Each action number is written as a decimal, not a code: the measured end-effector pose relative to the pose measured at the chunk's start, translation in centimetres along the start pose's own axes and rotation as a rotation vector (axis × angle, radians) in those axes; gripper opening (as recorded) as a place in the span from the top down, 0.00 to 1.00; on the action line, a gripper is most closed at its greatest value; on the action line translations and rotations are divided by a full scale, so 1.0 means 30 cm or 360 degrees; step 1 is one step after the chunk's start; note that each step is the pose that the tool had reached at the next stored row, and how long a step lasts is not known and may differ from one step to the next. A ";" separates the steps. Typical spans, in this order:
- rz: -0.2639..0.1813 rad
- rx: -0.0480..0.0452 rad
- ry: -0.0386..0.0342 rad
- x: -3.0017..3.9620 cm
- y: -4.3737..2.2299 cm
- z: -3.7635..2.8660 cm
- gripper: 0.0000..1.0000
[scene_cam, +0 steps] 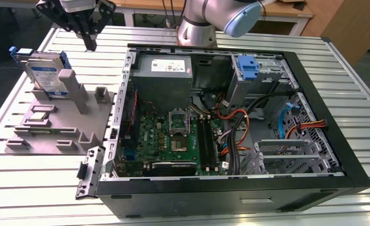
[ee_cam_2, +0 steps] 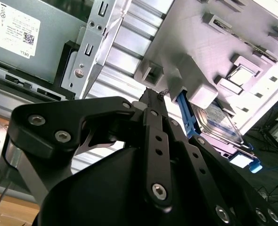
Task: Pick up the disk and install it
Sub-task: 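Reach for the disk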
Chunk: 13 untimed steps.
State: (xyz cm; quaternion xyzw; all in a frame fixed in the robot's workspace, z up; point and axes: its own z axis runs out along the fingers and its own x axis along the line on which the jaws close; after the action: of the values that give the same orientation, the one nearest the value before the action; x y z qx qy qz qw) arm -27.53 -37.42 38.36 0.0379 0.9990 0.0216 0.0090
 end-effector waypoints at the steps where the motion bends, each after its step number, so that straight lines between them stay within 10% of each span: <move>1: 0.0000 0.0000 0.0000 0.000 0.000 0.000 0.90; 13: 0.0000 0.0000 0.0000 0.009 0.021 0.004 0.90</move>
State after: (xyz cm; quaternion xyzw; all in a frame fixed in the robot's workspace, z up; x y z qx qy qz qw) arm -27.73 -36.77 38.27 0.0380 0.9990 0.0216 0.0090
